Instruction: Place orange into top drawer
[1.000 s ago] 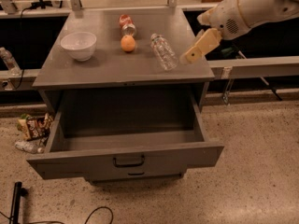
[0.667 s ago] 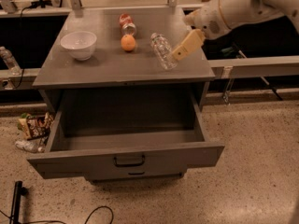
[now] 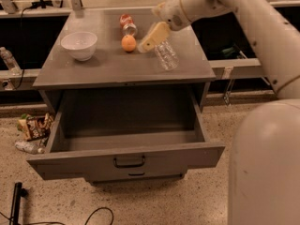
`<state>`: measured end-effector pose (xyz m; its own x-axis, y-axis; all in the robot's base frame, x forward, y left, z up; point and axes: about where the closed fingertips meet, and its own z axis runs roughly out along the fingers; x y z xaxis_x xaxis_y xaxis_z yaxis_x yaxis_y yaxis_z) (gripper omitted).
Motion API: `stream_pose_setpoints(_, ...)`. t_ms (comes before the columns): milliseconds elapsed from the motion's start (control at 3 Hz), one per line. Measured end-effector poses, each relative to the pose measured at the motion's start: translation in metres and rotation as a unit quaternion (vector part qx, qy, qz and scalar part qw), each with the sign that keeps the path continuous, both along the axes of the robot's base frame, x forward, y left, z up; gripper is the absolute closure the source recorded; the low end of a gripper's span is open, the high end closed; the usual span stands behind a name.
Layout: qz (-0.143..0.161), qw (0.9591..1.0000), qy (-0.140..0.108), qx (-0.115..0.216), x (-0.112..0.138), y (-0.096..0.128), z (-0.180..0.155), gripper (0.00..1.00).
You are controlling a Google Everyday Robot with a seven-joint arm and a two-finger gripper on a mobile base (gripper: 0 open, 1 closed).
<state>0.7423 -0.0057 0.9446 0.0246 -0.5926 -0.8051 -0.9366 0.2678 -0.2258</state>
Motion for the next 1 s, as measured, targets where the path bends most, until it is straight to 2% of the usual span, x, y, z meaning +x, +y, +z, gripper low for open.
stream_pose_setpoints(333, -0.015, 0.9995, 0.029, 0.003, 0.039, 0.042, -0.03, 0.0)
stream_pose_setpoints(667, -0.034, 0.9988, 0.035, 0.001, 0.068, 0.069, -0.051, 0.0)
stream_pose_setpoints(1000, -0.045, 0.9986, 0.029, -0.004, 0.084, 0.077, -0.055, 0.0)
